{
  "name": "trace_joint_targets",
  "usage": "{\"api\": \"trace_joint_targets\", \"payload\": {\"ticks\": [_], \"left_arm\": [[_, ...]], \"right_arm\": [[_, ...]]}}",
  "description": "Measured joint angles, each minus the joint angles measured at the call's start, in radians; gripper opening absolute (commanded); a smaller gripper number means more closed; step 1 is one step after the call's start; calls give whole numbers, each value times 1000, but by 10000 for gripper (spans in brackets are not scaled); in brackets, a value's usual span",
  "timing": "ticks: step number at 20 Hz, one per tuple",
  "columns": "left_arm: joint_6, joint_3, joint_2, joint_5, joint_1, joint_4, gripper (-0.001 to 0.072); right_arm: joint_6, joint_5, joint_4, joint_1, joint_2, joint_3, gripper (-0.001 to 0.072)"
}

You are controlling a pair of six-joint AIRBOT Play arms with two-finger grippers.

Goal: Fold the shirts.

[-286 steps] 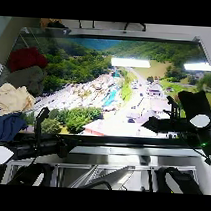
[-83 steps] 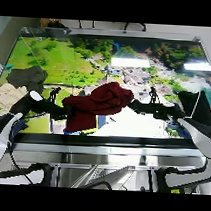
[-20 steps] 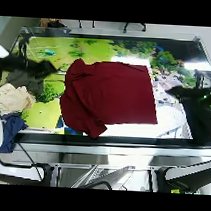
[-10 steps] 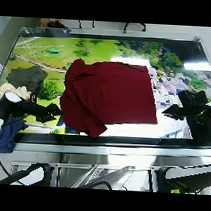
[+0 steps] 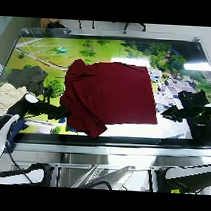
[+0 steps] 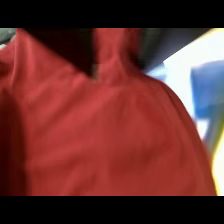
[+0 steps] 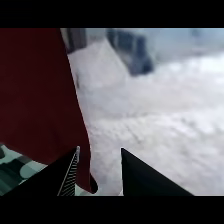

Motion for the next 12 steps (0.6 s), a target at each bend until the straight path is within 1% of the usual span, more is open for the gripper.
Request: {"api": "trace_joint_targets", "payload": {"ticks": [3,4,5,12], "left_arm": [[1,80,-55,-22,-34,7,223],[2,101,-63,-27,-37,16,56],[5,115,-66,-27,-35,31,12],[13,150,0,-93,47,32,12]], "right_arm": [[0,6,8,30,0,-13,325],[0,6,10,47,0,-16,325],[0,6,10,65,0,-17,324],[1,-10,5,187,1,-21,321]]}}
